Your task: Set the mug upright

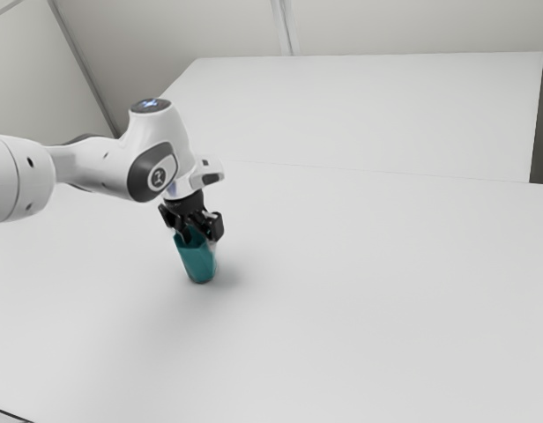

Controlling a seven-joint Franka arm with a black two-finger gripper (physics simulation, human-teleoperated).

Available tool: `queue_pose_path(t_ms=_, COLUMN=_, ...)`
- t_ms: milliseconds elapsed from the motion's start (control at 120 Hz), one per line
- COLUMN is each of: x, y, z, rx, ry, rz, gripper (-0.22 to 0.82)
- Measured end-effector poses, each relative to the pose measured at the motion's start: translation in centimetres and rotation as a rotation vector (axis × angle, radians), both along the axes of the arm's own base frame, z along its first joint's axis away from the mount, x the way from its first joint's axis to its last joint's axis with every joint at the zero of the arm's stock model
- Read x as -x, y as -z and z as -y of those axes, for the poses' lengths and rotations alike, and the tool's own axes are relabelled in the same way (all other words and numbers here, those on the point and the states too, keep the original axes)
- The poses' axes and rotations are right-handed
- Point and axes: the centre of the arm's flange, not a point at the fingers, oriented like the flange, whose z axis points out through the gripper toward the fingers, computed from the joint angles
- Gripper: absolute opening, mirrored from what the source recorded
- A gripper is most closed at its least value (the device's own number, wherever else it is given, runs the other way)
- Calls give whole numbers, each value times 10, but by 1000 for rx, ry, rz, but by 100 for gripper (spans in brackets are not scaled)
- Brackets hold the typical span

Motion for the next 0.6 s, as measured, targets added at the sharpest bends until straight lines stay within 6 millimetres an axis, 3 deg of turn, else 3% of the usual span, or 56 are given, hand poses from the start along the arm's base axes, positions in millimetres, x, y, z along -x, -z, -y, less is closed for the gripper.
queue_pose_path(t_ms=108, x=0, y=-23, z=1, rx=3, ry=-16, rz=34, gripper=45)
queue_pose_path(t_ms=233, x=-14, y=-64, z=5, rx=17, ry=-32, rz=66, gripper=52)
queue_pose_path(t_ms=383, x=-33, y=-116, z=8, rx=46, ry=-45, rz=94, gripper=56)
queue_pose_path(t_ms=508, x=-55, y=-153, z=-3, rx=56, ry=-64, rz=110, gripper=58)
queue_pose_path(t_ms=600, x=-60, y=-183, z=-8, rx=59, ry=-69, rz=125, gripper=59)
